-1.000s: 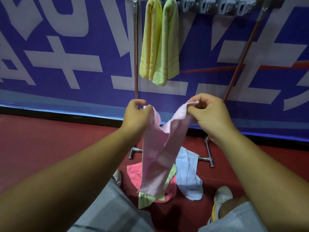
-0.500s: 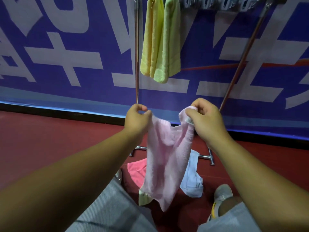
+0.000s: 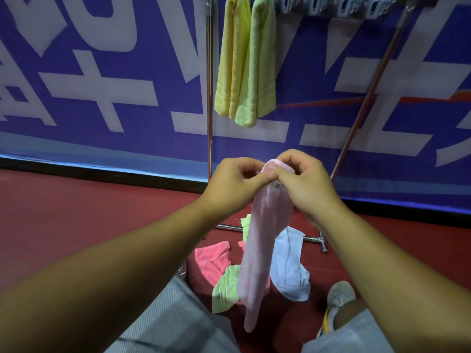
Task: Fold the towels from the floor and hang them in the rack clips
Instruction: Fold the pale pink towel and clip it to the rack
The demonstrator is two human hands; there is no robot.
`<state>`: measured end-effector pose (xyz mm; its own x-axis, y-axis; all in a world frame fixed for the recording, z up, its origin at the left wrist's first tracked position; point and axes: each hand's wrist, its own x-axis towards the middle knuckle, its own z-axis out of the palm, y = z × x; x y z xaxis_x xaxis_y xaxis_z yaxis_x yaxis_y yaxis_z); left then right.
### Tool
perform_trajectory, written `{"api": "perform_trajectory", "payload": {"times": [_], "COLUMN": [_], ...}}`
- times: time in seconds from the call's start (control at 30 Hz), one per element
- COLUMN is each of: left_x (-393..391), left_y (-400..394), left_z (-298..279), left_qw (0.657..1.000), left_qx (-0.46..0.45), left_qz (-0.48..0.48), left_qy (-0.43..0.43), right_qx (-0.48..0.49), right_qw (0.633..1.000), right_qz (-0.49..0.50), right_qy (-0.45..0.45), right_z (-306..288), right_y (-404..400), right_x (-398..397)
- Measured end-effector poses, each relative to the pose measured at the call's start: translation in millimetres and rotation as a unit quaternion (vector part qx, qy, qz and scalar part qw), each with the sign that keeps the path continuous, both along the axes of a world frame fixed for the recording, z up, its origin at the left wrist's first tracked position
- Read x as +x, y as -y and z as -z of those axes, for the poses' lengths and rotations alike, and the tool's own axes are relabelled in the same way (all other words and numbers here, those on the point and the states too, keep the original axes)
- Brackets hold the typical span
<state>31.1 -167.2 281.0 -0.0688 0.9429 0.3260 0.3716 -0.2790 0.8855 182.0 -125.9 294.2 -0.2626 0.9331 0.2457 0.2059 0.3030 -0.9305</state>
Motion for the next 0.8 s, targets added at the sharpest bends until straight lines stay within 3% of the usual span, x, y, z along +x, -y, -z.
{"api": "perform_trajectory", "payload": {"times": [0.17,0.33,0.4,0.47,0.53,0.7,0.8], "left_x": [-5,-18,-23,-28,-33,-42,-50], "left_y": [-3,-2,-1,-2,-4,-8,-11], "left_z": [-5,-18,-26,-35,-42,-43,-46], "left_qw": [0.994,0.98,0.966,0.945,0.931,0.925,0.934], "left_qx": [0.038,0.059,0.079,0.099,0.101,0.072,0.052], "left_qz": [-0.039,-0.04,-0.018,0.004,0.017,-0.001,-0.046], "left_qy": [-0.098,-0.184,-0.247,-0.312,-0.351,-0.374,-0.351], "right_qx": [-0.029,-0.037,-0.001,0.05,0.085,0.215,0.221], "right_qw": [0.999,0.97,0.92,0.844,0.8,0.791,0.858], "right_qz": [-0.011,-0.114,-0.133,-0.131,-0.117,0.03,0.063], "right_qy": [0.024,0.212,0.369,0.517,0.582,0.572,0.459], "right_z": [0,7,8,7,2,-14,-27], "right_y": [-7,-14,-19,-26,-32,-46,-49], "right_x": [9,26,33,38,43,47,47]}}
